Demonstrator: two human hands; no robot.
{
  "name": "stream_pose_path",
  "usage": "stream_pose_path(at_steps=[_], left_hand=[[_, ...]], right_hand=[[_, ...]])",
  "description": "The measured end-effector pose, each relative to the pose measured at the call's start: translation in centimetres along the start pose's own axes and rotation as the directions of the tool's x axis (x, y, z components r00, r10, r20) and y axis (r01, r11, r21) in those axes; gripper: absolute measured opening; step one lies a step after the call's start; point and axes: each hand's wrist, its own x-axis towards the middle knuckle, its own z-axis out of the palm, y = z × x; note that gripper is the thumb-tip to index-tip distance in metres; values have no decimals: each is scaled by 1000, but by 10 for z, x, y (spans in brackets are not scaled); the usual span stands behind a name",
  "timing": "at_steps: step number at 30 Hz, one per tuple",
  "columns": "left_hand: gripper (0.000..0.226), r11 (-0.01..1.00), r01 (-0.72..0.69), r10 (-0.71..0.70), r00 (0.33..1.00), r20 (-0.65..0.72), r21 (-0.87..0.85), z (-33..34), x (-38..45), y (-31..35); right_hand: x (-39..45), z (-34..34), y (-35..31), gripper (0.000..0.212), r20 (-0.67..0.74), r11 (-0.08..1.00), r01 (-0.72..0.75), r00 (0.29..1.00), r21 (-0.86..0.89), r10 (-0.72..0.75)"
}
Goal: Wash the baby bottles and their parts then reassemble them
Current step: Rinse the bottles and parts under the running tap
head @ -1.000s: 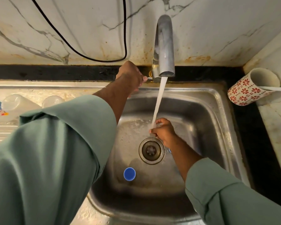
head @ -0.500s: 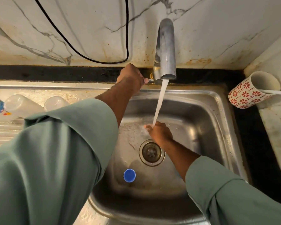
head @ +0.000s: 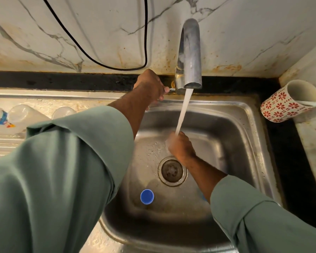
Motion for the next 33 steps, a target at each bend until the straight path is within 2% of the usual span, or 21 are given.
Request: stream_pose_path(at_steps=[3,7,9,12,14,16,19,21,23,25,27,29,31,33], left_hand=[[12,997,-68,69,996,-61,27,-4,0,-4],[11,998,-60,62,996,-64,34,0,2,-3],[12,997,-33,38,996,-75,65,4,2,0],[13,1000,-12,10,994,-105,-15,4,2,3],[15,1000,-7,5,995,-102,-18,5,3,2],[12,998,-24,28,996,-85,58,5,4,1],[12,995,-33,40,996,-74,92,5,4,0],[12,1000,-11,14,996,-88,29,4,5,1],[12,1000,10,-9,999,-51,15,4,4,2],[13,1000,17,-17,999,-50,-2,4,5,2],[11,1000,8,-7,998,-62,14,4,6,1],[11,1000,10,-10,998,-55,5,5,6,0],[13,999,23,-26,996,-80,-40,6,7,0],[15,998,29,-35,994,-102,-61,7,7,0]], right_hand=[[0,4,4,16,58,1000,-28,998,-10,29],[-2,4,5,33,81,994,-101,992,36,98],[-2,3,4,33,84,995,-95,992,21,93],[1,5,4,28,84,993,-118,990,18,116],[1,5,4,31,80,985,-159,985,71,153],[0,4,1,35,73,973,-196,979,121,188],[-1,5,-2,19,105,912,-266,964,313,245],[-3,7,-4,10,168,778,-401,915,483,367],[-5,6,-6,17,211,642,-496,857,585,470],[-9,2,-9,23,278,449,-544,800,709,532],[-13,-1,-12,21,384,169,-534,761,828,524],[-18,-3,-11,20,465,-88,-483,753,871,466],[-24,-3,-10,23,500,-237,-441,756,866,422],[-30,-3,-7,22,515,-334,-402,753,853,409]])
